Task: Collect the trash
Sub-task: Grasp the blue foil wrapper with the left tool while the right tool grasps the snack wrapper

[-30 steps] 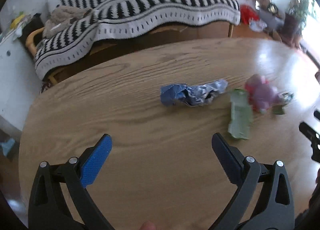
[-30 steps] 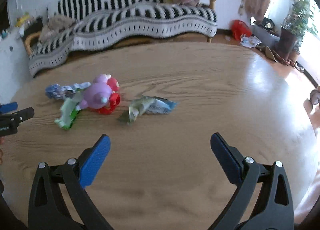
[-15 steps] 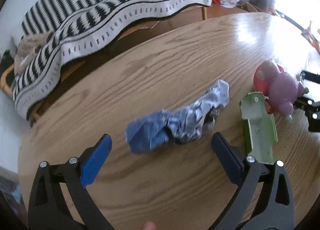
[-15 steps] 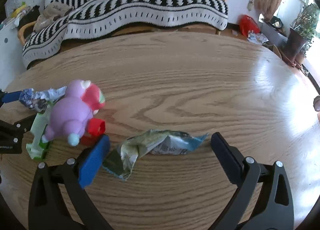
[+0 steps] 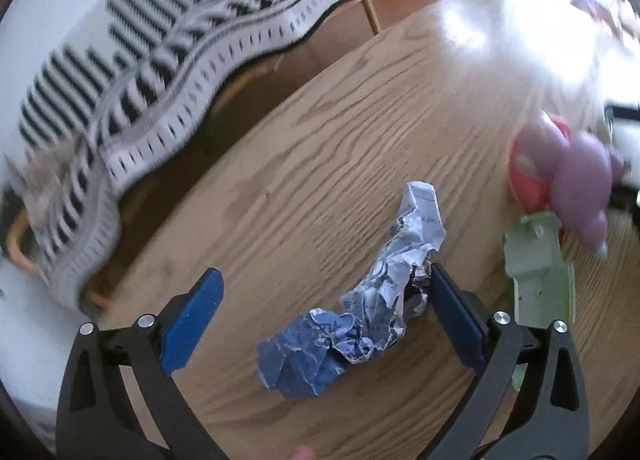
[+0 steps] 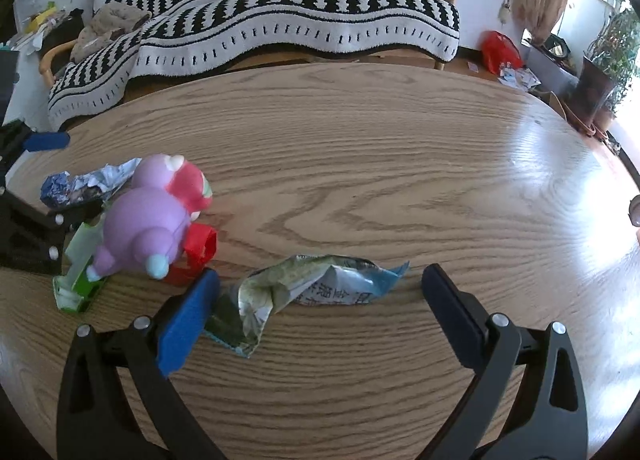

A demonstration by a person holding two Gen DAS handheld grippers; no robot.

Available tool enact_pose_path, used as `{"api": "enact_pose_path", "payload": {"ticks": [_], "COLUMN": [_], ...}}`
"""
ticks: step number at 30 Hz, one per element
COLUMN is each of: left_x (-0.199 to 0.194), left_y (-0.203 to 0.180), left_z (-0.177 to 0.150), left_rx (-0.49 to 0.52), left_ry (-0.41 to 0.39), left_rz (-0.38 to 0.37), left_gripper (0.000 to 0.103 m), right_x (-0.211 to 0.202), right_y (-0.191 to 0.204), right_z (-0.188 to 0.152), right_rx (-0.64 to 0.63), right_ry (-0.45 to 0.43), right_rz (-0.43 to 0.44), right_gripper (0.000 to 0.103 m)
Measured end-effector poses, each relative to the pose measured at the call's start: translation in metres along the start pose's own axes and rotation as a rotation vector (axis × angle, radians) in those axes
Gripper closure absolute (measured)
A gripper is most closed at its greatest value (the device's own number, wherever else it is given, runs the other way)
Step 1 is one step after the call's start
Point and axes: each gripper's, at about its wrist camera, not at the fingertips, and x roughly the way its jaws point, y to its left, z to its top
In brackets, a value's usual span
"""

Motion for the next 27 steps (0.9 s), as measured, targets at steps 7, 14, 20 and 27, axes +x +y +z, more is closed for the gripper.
{"api": "enact_pose_path", "payload": {"ticks": [7, 14, 20, 27], "left_x": [-0.002, -0.019, -0.038, -0.059], "left_y": [0.010, -0.001, -0.003, -0.015], "left_z": [-0.010, -0.020, -0.027, -0.027], "left_rx": [-0.166, -0.239, -0.323, -0.315], "left_ry": [-0.029, -0.043, -0.057, -0.058], "left_rz": [-0.162, -0.116, -0.132, -0.107], "left_gripper": [0.080, 0.081, 0.081, 0.081], "right_x": [-0.013, -0.023, -0.042, -0.056], "right_y": [0.002, -0.009, -0.015, -0.021], "right_z": [-0.003, -0.005, -0.002, -0.004], "right_rx": [-0.023, 0.042, 0.061, 0.078], "right_ry": [-0.013, 0.000, -0.032, -0.050], "right_rz": [0.032, 0.121, 0.151, 0.152], "right_gripper": [0.062, 0.087, 0.088, 0.088]}}
